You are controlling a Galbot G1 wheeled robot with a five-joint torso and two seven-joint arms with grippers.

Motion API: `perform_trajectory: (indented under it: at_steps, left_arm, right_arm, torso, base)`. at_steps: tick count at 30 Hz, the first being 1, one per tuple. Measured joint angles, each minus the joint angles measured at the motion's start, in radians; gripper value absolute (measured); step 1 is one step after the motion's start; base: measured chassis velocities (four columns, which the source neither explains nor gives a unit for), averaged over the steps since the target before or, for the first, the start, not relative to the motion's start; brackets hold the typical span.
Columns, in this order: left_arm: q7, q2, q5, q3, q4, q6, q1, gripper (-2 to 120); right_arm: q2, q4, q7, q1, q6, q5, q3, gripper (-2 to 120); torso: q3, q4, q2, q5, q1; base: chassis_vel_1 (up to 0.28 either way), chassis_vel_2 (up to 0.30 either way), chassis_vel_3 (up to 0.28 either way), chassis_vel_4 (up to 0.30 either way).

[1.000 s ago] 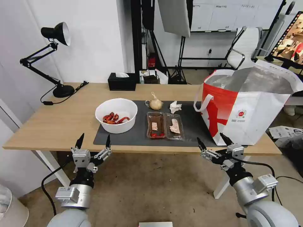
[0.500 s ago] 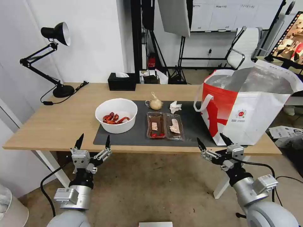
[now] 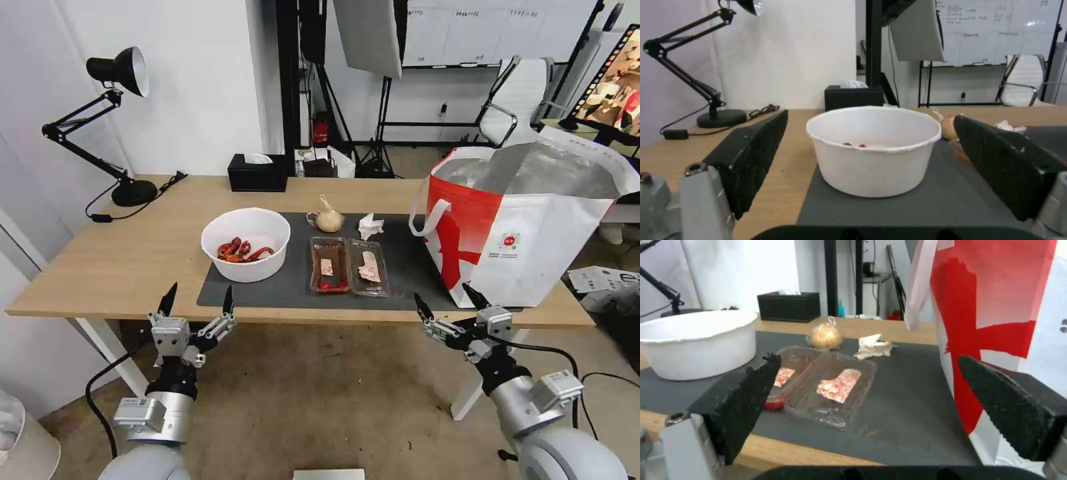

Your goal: Pick up the trash from the table and place it into the takeout bag.

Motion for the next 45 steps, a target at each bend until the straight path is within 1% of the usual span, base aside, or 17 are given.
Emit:
perform_trajectory:
  at_steps: [5,8,10,11,13,14,15,17,18,20,21,23,25,26,27,31,45]
  left_arm:
    - [0.000,0.001,0.000,0.000,0.000,0.000,0.004,100]
    - [0.000,0.000,0.000,0.000,0.001,0.000,0.005,100]
    - [0.000,-0.002,0.000,0.000,0.002,0.000,0.008,100]
    - [0.000,-0.002,0.000,0.000,0.002,0.000,0.008,100]
    - [0.000,0.000,-0.001,-0.001,0.002,0.000,0.009,100]
    - [0.000,0.001,-0.004,-0.002,0.002,0.000,0.010,100]
    - [0.000,0.001,-0.004,-0.002,0.002,0.000,0.010,100]
    - [-0.002,0.006,-0.017,-0.009,-0.003,0.000,0.017,100]
    - [-0.002,0.006,-0.017,-0.009,-0.003,0.000,0.017,100]
    - [-0.004,0.016,-0.024,-0.023,-0.009,0.001,0.029,100]
    - [-0.004,0.016,-0.024,-0.023,-0.009,0.001,0.029,100]
    - [-0.005,0.028,-0.026,-0.039,-0.014,0.002,0.042,100]
    - [-0.005,0.028,-0.026,-0.040,-0.014,0.002,0.042,100]
    - [-0.006,0.031,-0.027,-0.050,-0.017,0.003,0.053,100]
    - [-0.006,0.031,-0.027,-0.052,-0.018,0.004,0.057,100]
    - [-0.007,0.028,-0.027,-0.056,-0.018,0.004,0.070,100]
    - [-0.008,0.009,-0.025,-0.071,-0.022,0.008,0.096,100]
  right_arm:
    - [0.003,-0.010,-0.004,0.011,0.000,-0.003,-0.007,100]
    - [0.002,-0.013,0.006,0.022,-0.009,0.040,-0.024,100]
    - [0.001,-0.014,0.084,0.063,-0.051,0.191,-0.086,100]
    - [0.001,-0.014,0.084,0.063,-0.051,0.191,-0.086,100]
    - [0.001,-0.017,0.173,0.113,-0.082,0.363,-0.161,100]
    - [0.005,-0.016,0.244,0.150,-0.092,0.496,-0.209,100]
    - [0.005,-0.016,0.244,0.150,-0.092,0.496,-0.209,100]
    - [0.025,-0.013,0.396,0.220,-0.098,0.752,-0.287,100]
    - [0.025,-0.013,0.396,0.220,-0.098,0.752,-0.287,100]
    - [0.062,-0.025,0.535,0.303,-0.092,0.945,-0.355,100]
    - [0.062,-0.025,0.535,0.303,-0.092,0.945,-0.355,100]
    - [0.112,-0.061,0.635,0.375,-0.071,1.034,-0.400,100]
    - [0.114,-0.063,0.639,0.377,-0.070,1.037,-0.401,100]
    - [0.161,-0.108,0.722,0.435,-0.049,1.081,-0.429,100]
    - [0.176,-0.128,0.744,0.451,-0.041,1.085,-0.439,100]
    - [0.214,-0.187,0.783,0.489,-0.019,1.073,-0.456,100]
    - [0.279,-0.304,0.825,0.596,0.006,1.054,-0.468,100]
  torso:
    - [0.000,0.0000,0.000,0.0001,0.000]
    - [0.000,0.0000,0.000,0.0000,0.000]
    - [0.000,-0.0001,0.000,-0.0001,0.000]
    - [0.000,-0.0001,0.000,-0.0001,0.000]
    - [0.000,-0.0001,0.000,0.0001,0.000]
    - [0.000,0.0000,0.000,-0.0001,0.000]
    - [0.000,0.0000,0.000,-0.0001,0.000]
    - [0.000,0.0001,0.000,-0.0001,0.000]
    - [0.000,0.0001,0.000,-0.0001,0.000]
    - [0.000,0.0002,0.000,-0.0003,0.000]
    - [0.000,0.0002,0.000,-0.0003,0.000]
    - [0.000,0.0002,0.000,-0.0002,0.000]
    - [0.000,0.0002,0.000,-0.0003,0.000]
    - [0.000,0.0002,0.000,-0.0002,0.000]
    - [0.000,0.0001,0.000,-0.0003,0.000]
    - [0.000,0.0001,0.000,-0.0001,0.000]
    - [0.000,0.0001,0.000,0.0000,0.000]
  base:
    - [0.000,0.000,0.000,0.000]
    - [0.000,0.000,0.000,0.000]
    - [0.000,0.000,0.000,0.000]
    - [0.000,0.000,0.000,0.000]
    - [0.000,0.000,0.000,0.000]
    - [0.000,0.000,0.000,0.000]
    - [0.000,0.000,0.000,0.000]
    - [0.000,0.000,0.000,0.000]
    - [0.000,0.000,0.000,0.000]
    - [0.000,0.000,0.000,0.000]
    - [0.000,0.000,0.000,0.000]
    - [0.000,0.000,0.000,0.000]
    - [0.000,0.000,0.000,0.000]
    - [0.000,0.000,0.000,0.000]
    - [0.000,0.000,0.000,0.000]
    - [0.000,0.000,0.000,0.000]
    - [0.000,0.000,0.000,0.000]
